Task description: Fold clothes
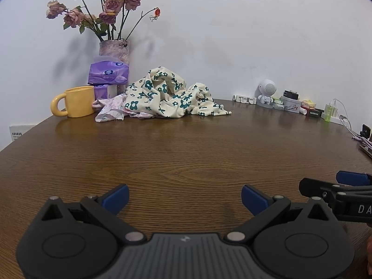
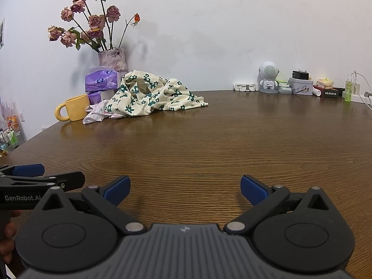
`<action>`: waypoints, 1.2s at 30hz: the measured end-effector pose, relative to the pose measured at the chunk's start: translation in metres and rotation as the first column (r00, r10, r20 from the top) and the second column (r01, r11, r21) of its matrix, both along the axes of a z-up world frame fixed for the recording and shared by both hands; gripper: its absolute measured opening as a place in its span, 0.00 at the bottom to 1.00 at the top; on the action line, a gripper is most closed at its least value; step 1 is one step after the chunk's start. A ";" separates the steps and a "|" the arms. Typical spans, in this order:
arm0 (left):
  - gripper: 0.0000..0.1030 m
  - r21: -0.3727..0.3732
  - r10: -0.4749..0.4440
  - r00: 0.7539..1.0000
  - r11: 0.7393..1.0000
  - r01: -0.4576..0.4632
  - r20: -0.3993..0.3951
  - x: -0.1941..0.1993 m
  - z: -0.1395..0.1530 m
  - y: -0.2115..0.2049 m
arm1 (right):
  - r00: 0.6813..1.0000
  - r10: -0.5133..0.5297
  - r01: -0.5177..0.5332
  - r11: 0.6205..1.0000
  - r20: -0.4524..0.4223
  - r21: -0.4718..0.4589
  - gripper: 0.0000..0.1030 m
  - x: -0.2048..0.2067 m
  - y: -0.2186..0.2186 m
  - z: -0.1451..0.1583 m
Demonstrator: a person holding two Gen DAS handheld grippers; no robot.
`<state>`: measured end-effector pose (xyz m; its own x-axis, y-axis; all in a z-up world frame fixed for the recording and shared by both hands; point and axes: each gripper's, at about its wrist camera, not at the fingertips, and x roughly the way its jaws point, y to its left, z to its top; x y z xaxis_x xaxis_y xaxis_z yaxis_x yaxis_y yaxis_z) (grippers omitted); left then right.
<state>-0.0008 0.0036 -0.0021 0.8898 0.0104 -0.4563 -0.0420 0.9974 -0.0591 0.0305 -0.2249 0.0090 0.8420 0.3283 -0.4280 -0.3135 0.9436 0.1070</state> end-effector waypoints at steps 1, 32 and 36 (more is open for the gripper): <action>1.00 0.000 0.000 1.000 1.000 0.000 0.000 0.000 0.000 0.000 | 1.000 0.000 0.000 1.000 0.000 0.000 1.00 0.000 0.000 0.000; 1.00 0.009 0.001 1.000 1.000 -0.001 0.005 -0.001 -0.001 -0.001 | 1.000 0.002 -0.002 1.000 0.001 0.003 1.00 0.000 0.000 -0.001; 1.00 0.011 0.001 1.000 1.000 -0.001 0.006 -0.001 -0.001 -0.002 | 1.000 0.002 -0.002 1.000 0.002 0.004 1.00 0.000 0.000 -0.001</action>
<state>-0.0022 0.0020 -0.0029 0.8923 0.0163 -0.4512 -0.0428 0.9979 -0.0486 0.0309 -0.2246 0.0080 0.8422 0.3318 -0.4251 -0.3154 0.9425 0.1106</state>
